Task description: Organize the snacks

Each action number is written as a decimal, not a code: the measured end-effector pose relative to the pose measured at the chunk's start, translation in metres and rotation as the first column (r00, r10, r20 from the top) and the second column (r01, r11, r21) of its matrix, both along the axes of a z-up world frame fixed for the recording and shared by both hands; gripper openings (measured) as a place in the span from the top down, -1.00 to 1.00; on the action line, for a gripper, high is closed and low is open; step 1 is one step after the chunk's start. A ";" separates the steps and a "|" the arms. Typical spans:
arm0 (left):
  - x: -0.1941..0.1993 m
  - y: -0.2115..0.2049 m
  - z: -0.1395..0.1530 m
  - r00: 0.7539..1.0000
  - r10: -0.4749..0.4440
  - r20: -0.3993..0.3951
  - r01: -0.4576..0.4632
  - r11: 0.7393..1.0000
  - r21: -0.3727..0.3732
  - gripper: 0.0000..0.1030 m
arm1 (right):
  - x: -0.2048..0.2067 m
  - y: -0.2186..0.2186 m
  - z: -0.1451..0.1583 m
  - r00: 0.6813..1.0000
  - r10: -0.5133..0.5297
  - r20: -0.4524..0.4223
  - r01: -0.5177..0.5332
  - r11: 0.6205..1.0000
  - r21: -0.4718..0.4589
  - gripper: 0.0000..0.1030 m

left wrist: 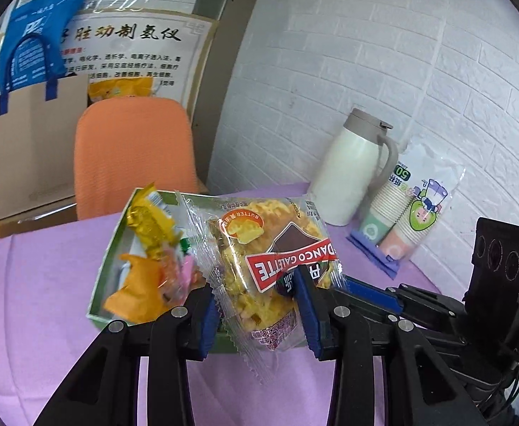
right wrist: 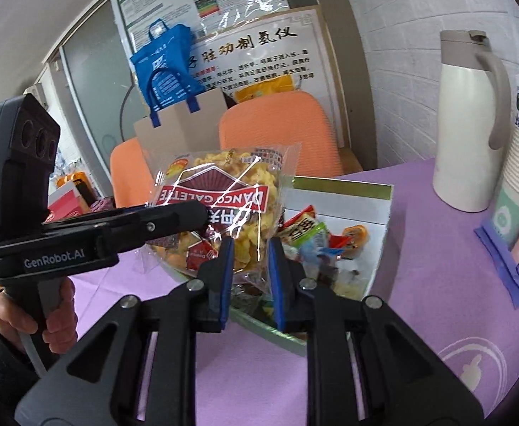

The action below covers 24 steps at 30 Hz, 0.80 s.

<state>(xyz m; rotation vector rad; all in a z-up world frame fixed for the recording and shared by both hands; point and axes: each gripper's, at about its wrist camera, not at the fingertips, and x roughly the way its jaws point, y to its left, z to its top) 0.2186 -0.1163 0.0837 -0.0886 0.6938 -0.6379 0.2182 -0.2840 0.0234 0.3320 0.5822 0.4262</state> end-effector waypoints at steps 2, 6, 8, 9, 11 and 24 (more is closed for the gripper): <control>0.011 -0.019 -0.001 1.000 -0.021 0.001 0.021 1.000 0.014 0.23 | 0.010 -0.010 -0.006 0.999 -0.030 -0.014 0.030 1.000 0.003 0.59; 0.032 -0.052 -0.004 0.999 -0.046 -0.003 0.046 0.998 0.049 0.23 | 0.025 -0.023 -0.016 0.996 -0.079 -0.032 0.080 0.997 0.006 0.59; 0.043 -0.060 -0.010 0.998 -0.057 -0.018 0.058 0.997 0.049 0.23 | 0.033 -0.027 -0.022 0.994 -0.099 -0.042 0.099 0.995 0.001 0.59; 0.050 -0.063 -0.013 0.998 -0.061 -0.033 0.062 0.997 0.044 0.23 | 0.038 -0.028 -0.026 0.993 -0.109 -0.049 0.109 0.994 -0.014 0.59; 0.061 -0.065 -0.022 0.996 -0.053 -0.066 0.056 0.998 0.038 0.23 | 0.045 -0.027 -0.034 0.990 -0.126 -0.065 0.121 0.991 -0.063 0.59; 0.065 -0.041 -0.042 0.993 0.102 -0.051 -0.096 0.989 0.113 -0.57 | 0.021 -0.024 -0.036 0.993 -0.117 -0.001 0.115 0.975 -0.189 -0.68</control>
